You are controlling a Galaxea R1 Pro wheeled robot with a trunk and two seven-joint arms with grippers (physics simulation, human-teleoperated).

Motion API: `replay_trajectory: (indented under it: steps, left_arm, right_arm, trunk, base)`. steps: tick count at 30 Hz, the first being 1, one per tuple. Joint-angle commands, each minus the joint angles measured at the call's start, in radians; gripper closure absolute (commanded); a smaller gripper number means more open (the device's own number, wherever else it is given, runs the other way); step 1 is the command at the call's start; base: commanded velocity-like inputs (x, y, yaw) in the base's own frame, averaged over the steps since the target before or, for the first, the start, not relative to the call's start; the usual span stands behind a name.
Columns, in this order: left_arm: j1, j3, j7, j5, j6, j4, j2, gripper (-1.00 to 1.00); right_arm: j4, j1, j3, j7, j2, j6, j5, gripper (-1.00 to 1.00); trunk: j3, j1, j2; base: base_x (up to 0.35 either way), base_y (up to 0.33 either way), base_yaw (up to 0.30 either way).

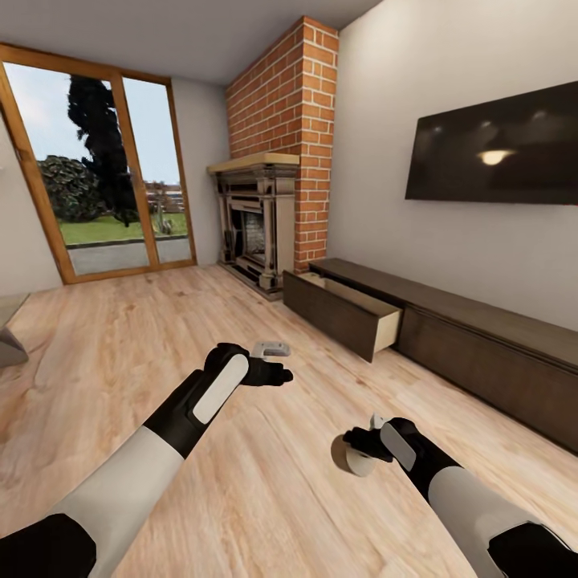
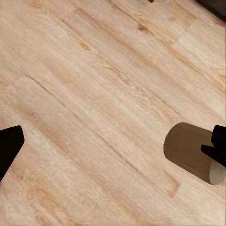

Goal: Place each of the two pumpkins and all three candles from the living room inside a cabinet in the living room (use any cabinet), then make sure every cabinet is closed, and position the cauldron so it is next to a table in the living room.

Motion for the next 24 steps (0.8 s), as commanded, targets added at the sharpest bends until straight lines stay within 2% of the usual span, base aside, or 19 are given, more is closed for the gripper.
replay_trajectory:
  steps: [1, 8, 13, 15, 19, 24]
  left_arm:
    - [-0.001, -0.001, 0.010, 0.010, 0.001, 0.000, 0.000, -1.00]
    - [-0.001, 0.001, 0.010, 0.010, 0.000, 0.001, 0.001, -1.00]
    - [-0.001, 0.002, 0.011, 0.011, 0.000, 0.001, 0.002, -1.00]
    - [-0.001, 0.002, 0.012, 0.011, 0.000, 0.001, 0.003, -1.00]
    - [-0.001, 0.003, 0.012, 0.011, 0.000, 0.001, 0.004, -1.00]
    - [-0.001, 0.004, 0.013, 0.012, 0.000, 0.000, 0.005, -1.00]
  right_arm:
    - [-0.003, -0.001, 0.007, -0.008, -0.001, 0.003, -0.011, 1.00]
    - [-0.004, -0.001, 0.007, -0.010, -0.001, 0.002, -0.010, 1.00]
    - [-0.022, -0.002, 0.006, -0.011, -0.018, 0.006, -0.011, 1.00]
    - [-0.084, -0.001, 0.007, -0.012, -0.033, 0.017, -0.012, 1.00]
    - [-0.171, 0.000, 0.002, -0.014, -0.048, 0.070, -0.011, 1.00]
    - [-0.334, 0.032, -0.040, -0.021, -0.064, 0.150, -0.010, 1.00]
  trunk:
    - [-0.001, 0.000, 0.000]
    - [-0.001, 0.000, 0.000]
    - [-0.001, 0.000, 0.000]
    - [-0.001, 0.000, 0.000]
    - [-0.001, 0.000, 0.000]
    - [-0.001, 0.000, 0.000]
  base:
    - [0.270, -0.005, 0.000]
    - [0.298, -0.002, 0.000]
    - [0.331, 0.000, 0.000]
    - [0.336, 0.000, 0.000]
    - [0.337, 0.000, 0.000]
    - [0.338, 0.000, 0.000]
